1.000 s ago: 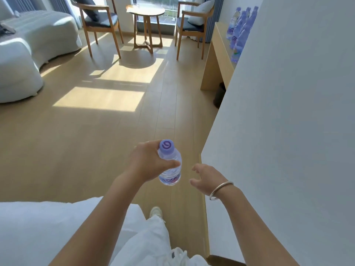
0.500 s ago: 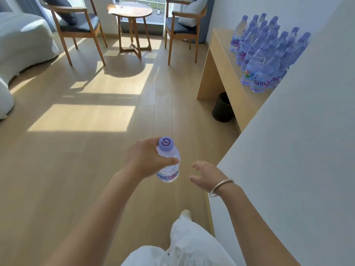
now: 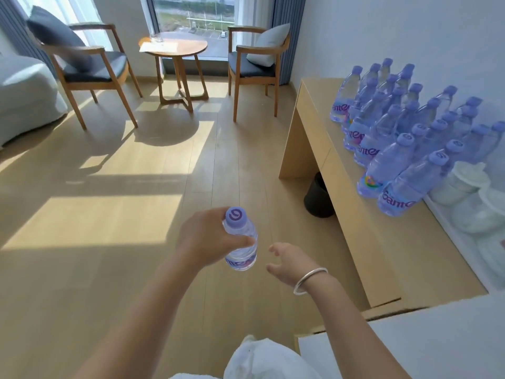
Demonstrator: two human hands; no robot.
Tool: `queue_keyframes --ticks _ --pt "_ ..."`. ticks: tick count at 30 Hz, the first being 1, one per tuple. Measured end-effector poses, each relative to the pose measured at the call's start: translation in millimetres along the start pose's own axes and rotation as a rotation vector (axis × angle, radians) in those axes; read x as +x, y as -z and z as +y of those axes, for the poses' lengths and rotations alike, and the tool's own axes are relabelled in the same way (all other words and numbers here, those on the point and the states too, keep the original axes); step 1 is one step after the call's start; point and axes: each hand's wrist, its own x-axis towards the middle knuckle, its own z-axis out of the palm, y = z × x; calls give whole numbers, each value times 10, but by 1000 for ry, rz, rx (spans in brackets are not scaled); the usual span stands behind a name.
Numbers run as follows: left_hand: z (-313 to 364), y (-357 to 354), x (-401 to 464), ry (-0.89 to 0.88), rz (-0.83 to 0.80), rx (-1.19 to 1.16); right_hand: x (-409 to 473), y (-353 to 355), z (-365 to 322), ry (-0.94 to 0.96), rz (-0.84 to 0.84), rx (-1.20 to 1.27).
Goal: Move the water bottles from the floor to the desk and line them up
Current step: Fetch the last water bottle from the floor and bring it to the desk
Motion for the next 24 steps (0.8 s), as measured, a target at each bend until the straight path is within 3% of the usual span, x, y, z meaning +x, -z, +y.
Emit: queue_keyframes --ticks 13,24 --pt "386 129 2332 -93 -67 31 1749 1260 106 -88 32 -38" --pt "907 529 4834 -371 -191 134 3441 2539 -189 -250 188 116"
